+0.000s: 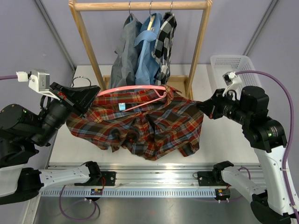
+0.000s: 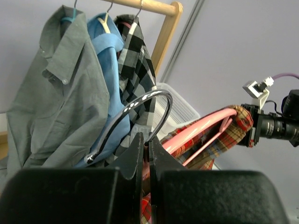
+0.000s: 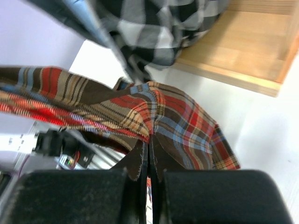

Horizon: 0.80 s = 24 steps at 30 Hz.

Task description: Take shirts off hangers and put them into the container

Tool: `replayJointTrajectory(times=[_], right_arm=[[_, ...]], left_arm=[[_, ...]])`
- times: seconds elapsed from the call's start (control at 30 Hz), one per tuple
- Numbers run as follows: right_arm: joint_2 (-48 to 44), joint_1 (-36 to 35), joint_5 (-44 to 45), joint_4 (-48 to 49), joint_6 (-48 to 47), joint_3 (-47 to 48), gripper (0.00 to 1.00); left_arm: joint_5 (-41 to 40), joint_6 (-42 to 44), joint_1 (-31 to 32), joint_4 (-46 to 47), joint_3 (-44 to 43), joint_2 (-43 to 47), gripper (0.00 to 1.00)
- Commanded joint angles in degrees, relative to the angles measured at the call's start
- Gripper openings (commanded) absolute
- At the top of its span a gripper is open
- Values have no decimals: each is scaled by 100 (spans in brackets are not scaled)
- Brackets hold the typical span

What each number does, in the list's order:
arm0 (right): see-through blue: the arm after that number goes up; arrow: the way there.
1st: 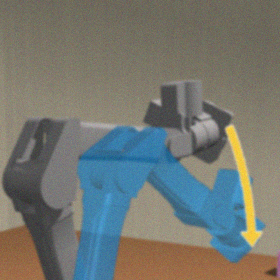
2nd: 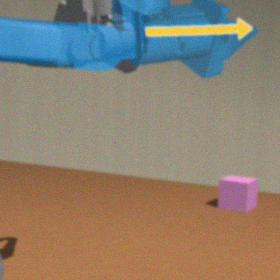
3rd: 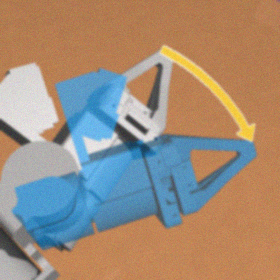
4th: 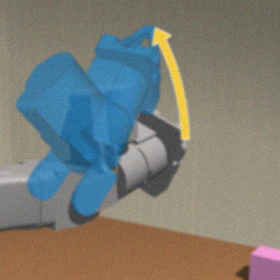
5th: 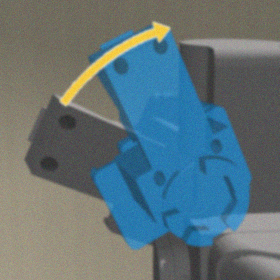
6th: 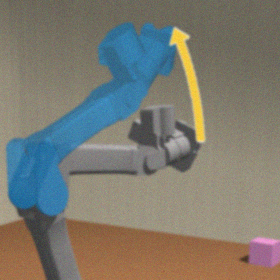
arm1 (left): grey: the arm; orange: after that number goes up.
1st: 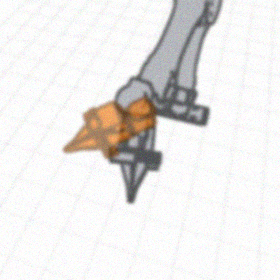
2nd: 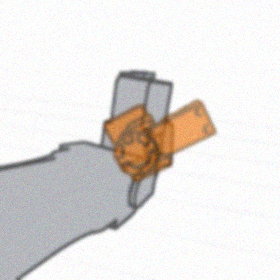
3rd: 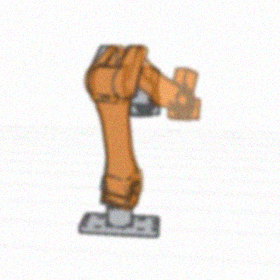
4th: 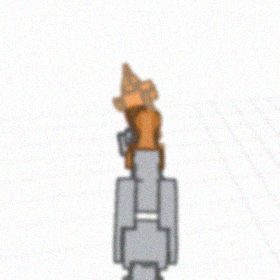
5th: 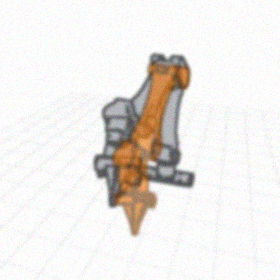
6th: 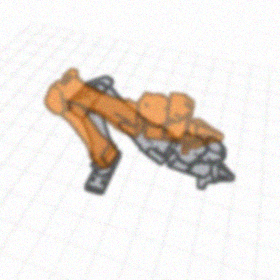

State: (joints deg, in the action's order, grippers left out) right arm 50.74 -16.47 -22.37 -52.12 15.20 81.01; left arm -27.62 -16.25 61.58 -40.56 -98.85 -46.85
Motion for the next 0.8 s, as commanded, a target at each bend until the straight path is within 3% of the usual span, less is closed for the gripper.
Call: replayJointTrajectory(times=[0.0, 0.13, 0.77], right_arm=[[41, 179, 2454, -659, 114, -59, 0], [-38, 179, 3247, -615, 378, -156, 0], [120, 179, 3731, -782, 712, -288, 0]], left_arm=[[-692, 157, -147, 927, -627, 642, 0], [-763, 140, -155, 698, -767, 651, 0], [-631, -18, -155, 996, -391, 1143, 0]])
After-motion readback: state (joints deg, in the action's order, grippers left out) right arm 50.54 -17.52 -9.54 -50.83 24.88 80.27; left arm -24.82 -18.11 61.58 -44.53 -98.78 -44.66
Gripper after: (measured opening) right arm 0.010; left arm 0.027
